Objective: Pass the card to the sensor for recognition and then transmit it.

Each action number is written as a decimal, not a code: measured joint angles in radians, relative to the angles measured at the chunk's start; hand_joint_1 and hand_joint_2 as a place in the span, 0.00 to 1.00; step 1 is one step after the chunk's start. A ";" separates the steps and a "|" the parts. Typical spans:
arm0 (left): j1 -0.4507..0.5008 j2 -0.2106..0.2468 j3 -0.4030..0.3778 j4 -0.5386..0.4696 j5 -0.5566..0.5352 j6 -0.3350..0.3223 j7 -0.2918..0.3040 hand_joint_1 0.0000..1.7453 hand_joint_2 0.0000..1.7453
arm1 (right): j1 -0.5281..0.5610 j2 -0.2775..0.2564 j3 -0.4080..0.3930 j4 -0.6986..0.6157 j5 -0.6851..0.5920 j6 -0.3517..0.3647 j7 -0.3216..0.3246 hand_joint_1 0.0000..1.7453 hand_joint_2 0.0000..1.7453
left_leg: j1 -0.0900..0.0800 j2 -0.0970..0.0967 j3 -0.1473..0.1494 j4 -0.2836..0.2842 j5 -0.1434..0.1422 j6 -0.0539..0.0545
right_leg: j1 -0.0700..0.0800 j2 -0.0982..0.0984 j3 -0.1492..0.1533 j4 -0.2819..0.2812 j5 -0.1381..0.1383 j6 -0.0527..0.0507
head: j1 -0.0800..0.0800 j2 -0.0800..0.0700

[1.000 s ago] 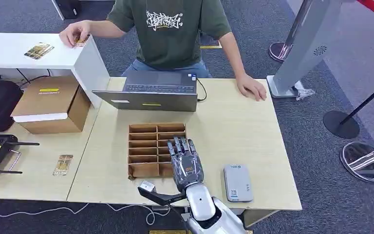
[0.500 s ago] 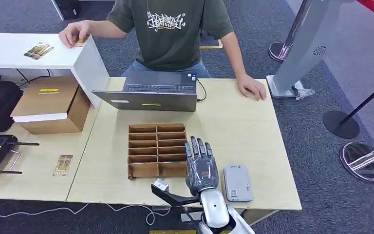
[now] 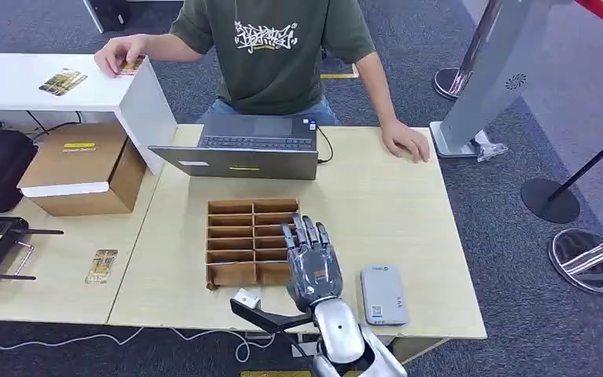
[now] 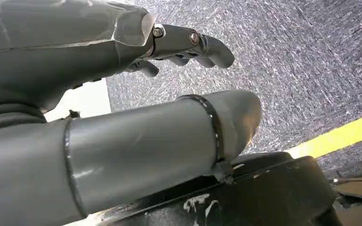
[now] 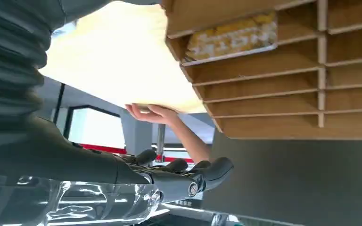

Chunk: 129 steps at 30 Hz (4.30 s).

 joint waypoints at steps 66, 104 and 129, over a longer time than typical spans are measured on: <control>-0.143 -0.018 -0.018 0.000 0.039 -0.071 0.150 0.00 0.00 | -0.187 0.037 0.062 0.256 -0.091 -0.005 0.014 0.00 1.00 | 0.000 -0.001 0.000 0.000 0.002 -0.002 | 0.000 0.000 -0.001 0.000 0.002 -0.001 | 0.000 0.000; -0.146 -0.011 -0.085 0.000 0.046 -0.079 0.172 0.00 0.00 | -0.141 0.032 0.062 0.164 -0.097 0.027 0.028 0.00 1.00 | 0.000 0.000 0.000 0.000 0.002 -0.002 | 0.000 0.000 -0.001 0.000 0.002 -0.001 | 0.000 0.000; -0.139 -0.010 -0.093 0.000 0.079 -0.062 0.171 0.00 0.00 | -0.140 0.040 0.062 0.187 -0.137 0.051 0.005 0.00 1.00 | 0.000 -0.001 -0.001 0.000 0.002 -0.002 | 0.000 0.000 -0.001 0.000 0.002 -0.001 | 0.000 0.000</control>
